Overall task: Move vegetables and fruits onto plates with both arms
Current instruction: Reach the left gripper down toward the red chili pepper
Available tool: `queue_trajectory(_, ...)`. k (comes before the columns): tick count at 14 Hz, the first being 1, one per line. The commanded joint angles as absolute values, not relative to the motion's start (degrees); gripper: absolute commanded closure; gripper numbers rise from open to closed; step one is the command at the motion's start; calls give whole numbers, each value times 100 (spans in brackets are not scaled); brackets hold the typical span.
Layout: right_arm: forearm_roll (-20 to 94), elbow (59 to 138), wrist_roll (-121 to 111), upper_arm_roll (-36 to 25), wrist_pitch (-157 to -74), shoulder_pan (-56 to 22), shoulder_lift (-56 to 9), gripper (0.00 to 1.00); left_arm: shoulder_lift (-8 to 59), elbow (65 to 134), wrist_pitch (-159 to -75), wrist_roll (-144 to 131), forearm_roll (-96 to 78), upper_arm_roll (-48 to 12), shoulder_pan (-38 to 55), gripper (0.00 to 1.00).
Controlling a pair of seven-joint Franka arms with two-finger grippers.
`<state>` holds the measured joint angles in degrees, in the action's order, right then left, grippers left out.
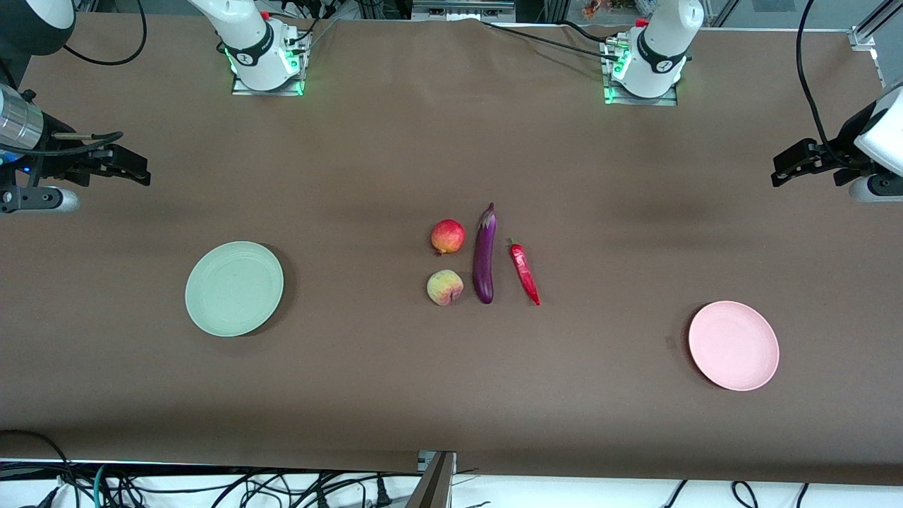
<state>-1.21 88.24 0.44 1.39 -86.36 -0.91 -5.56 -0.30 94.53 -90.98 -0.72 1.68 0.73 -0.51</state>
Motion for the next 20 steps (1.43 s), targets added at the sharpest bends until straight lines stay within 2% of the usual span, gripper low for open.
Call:
queue_trajectory(1, -35, 8771, 79, 149, -8622, -70, -527, 0, -26, 9369, -9053, -132, 290, 44, -53, 0)
queue_trajectory(12, -26, 8771, 79, 149, -8622, -70, -527, 0, 123, 9281, -9009, -88, 202, 105, -176, 0)
queue_trajectory(16, -35, 8771, 79, 149, -8622, -62, -527, 0, 737, 9281, -9044, -97, -527, -8, -45, 0)
queue_trajectory(20, -26, 8771, 70, 149, -8622, -62, -527, 0, 1501, 9255, -9718, -761, -545, -378, 920, 0)
